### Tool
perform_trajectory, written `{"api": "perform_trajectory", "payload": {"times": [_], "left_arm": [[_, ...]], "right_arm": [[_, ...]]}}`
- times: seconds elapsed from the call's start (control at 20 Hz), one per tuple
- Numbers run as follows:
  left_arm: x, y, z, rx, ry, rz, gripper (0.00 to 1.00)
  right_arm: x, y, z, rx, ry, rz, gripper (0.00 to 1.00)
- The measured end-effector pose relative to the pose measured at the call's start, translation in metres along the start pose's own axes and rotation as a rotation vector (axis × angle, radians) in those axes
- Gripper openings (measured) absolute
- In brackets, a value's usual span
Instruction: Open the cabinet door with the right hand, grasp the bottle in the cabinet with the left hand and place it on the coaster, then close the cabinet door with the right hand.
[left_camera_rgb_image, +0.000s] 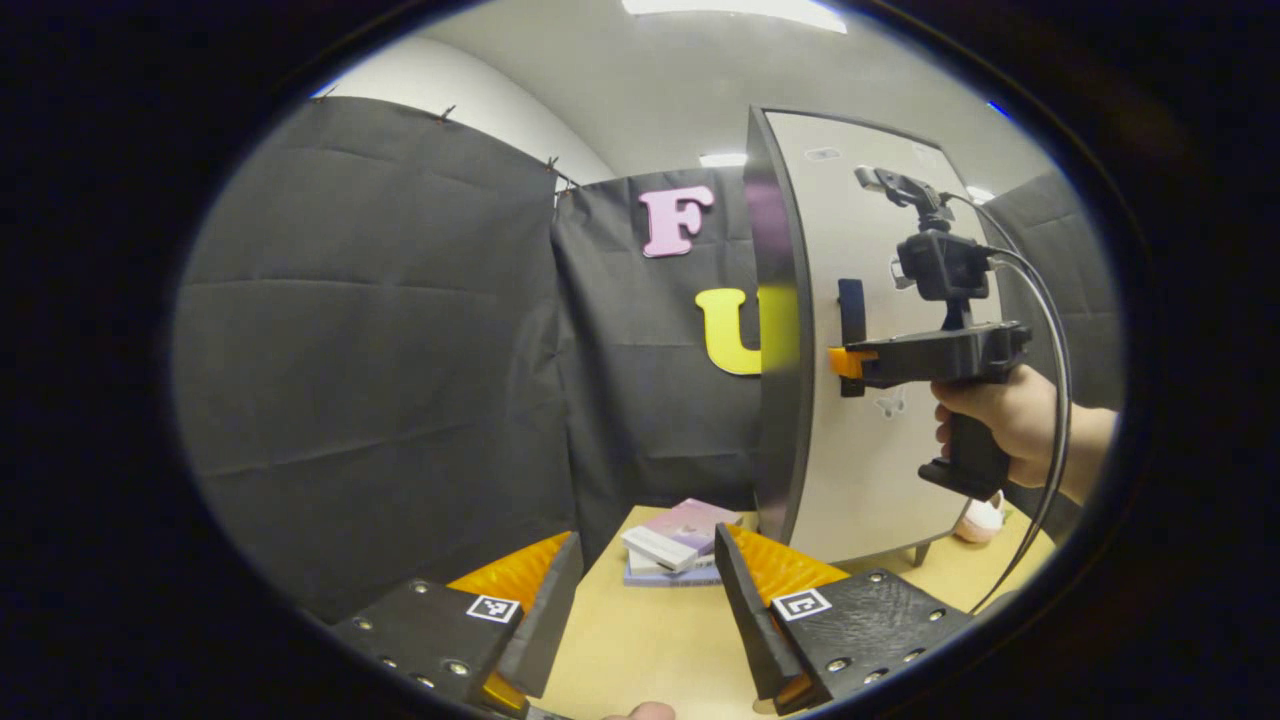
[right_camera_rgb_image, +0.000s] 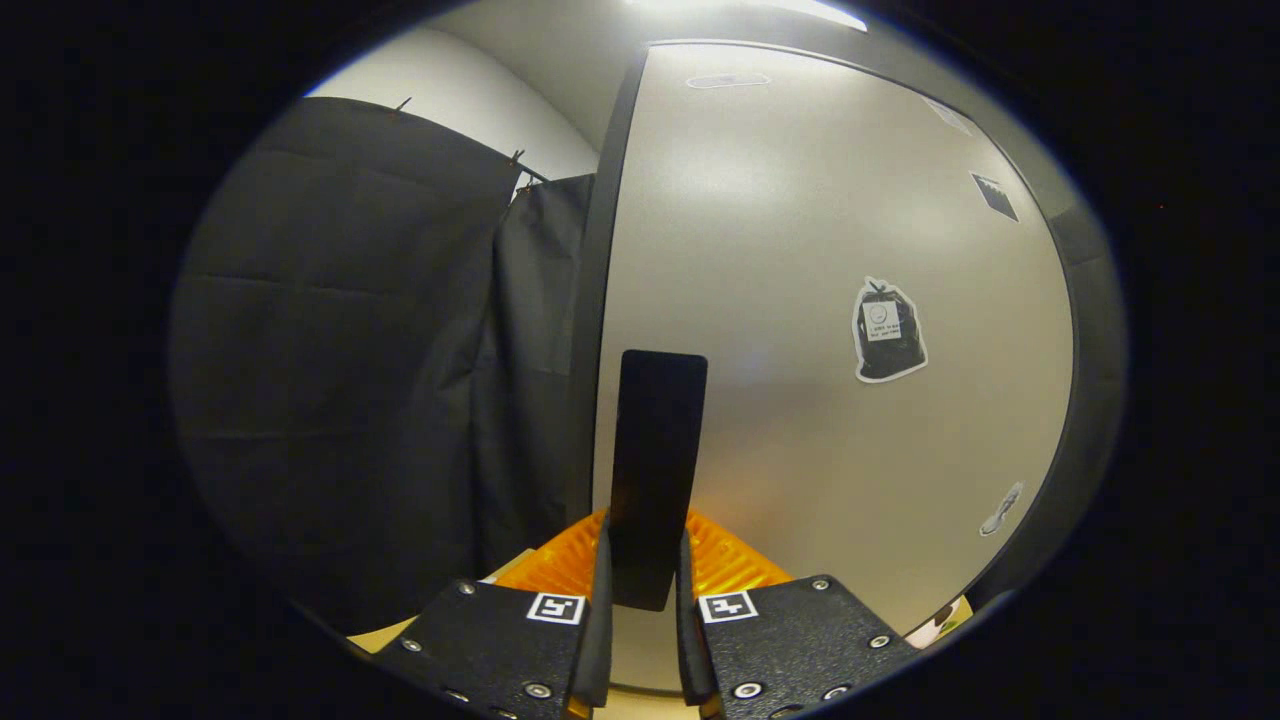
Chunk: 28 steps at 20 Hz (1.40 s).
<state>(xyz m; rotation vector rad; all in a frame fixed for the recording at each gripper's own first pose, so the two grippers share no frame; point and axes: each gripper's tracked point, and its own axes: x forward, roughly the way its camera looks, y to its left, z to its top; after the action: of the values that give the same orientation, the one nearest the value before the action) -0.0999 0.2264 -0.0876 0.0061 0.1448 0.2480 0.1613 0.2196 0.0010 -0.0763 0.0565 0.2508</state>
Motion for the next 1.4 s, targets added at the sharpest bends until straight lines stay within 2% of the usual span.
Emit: {"api": "perform_trajectory", "payload": {"times": [0.05, 0.1, 0.15, 0.45, 0.7, 1.1, 1.4], "left_arm": [[0.002, 0.0, -0.001, -0.003, 0.004, -0.002, 0.76], [0.003, -0.002, -0.004, -0.007, 0.009, -0.006, 0.76], [0.001, -0.004, -0.006, -0.01, 0.013, -0.011, 0.8], [-0.008, -0.017, -0.016, -0.003, 0.028, -0.026, 0.8], [-0.013, -0.031, -0.009, -0.002, 0.021, -0.045, 0.8], [-0.019, -0.072, -0.011, 0.014, 0.029, -0.081, 0.8], [-0.013, -0.109, -0.007, 0.019, 0.027, -0.107, 0.8]], "right_arm": [[-0.001, 0.0, 0.0, 0.003, -0.001, 0.014, 0.24], [-0.005, 0.001, 0.001, 0.002, -0.003, 0.027, 0.24], [-0.009, 0.003, 0.001, 0.0, -0.002, 0.039, 0.24], [-0.037, 0.01, 0.005, -0.005, -0.002, 0.147, 0.24], [-0.059, 0.011, 0.005, 0.018, 0.006, 0.197, 0.24], [-0.085, 0.007, 0.006, 0.028, 0.012, 0.254, 0.24], [-0.104, 0.001, 0.007, 0.026, -0.004, 0.349, 0.24]]}}
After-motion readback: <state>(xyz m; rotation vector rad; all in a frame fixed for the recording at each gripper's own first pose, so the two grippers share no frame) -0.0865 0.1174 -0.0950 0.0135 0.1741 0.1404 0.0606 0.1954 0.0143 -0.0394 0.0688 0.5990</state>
